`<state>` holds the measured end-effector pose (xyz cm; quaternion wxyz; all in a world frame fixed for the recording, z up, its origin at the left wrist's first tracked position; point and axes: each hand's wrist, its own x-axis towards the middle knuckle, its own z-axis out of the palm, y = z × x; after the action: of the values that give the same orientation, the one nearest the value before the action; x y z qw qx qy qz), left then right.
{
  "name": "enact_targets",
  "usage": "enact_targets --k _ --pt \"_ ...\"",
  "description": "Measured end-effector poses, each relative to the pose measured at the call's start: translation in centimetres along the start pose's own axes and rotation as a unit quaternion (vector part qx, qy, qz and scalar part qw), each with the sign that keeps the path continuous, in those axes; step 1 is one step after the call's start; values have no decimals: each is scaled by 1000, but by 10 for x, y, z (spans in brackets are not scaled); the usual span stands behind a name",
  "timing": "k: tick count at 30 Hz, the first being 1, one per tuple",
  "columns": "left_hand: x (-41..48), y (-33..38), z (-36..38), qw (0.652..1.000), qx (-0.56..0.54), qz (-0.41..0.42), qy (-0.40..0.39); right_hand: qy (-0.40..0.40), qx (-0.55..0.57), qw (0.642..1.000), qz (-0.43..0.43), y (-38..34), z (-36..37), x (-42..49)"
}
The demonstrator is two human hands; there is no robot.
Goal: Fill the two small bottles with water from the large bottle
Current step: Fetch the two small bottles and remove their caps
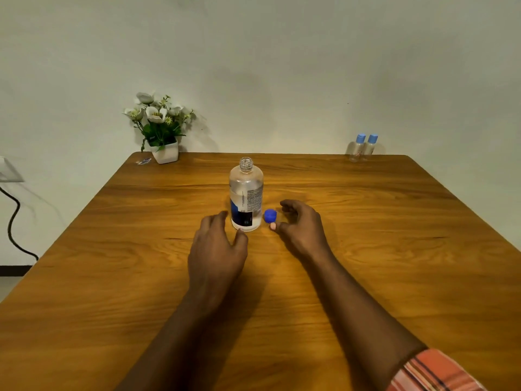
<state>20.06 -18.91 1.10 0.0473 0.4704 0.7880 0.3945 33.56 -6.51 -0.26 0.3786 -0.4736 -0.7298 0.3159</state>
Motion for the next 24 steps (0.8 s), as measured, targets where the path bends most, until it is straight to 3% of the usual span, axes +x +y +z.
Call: enact_targets --k 6,11,24 --pt "-32 44 28 989 0 131 -74 35 41 998 27 22 -37 -15" --pt "-23 80 71 976 -19 184 -116 78 31 995 58 46 -75 -14" --pt "54 143 179 982 -8 158 -108 158 16 982 98 105 -134 65"
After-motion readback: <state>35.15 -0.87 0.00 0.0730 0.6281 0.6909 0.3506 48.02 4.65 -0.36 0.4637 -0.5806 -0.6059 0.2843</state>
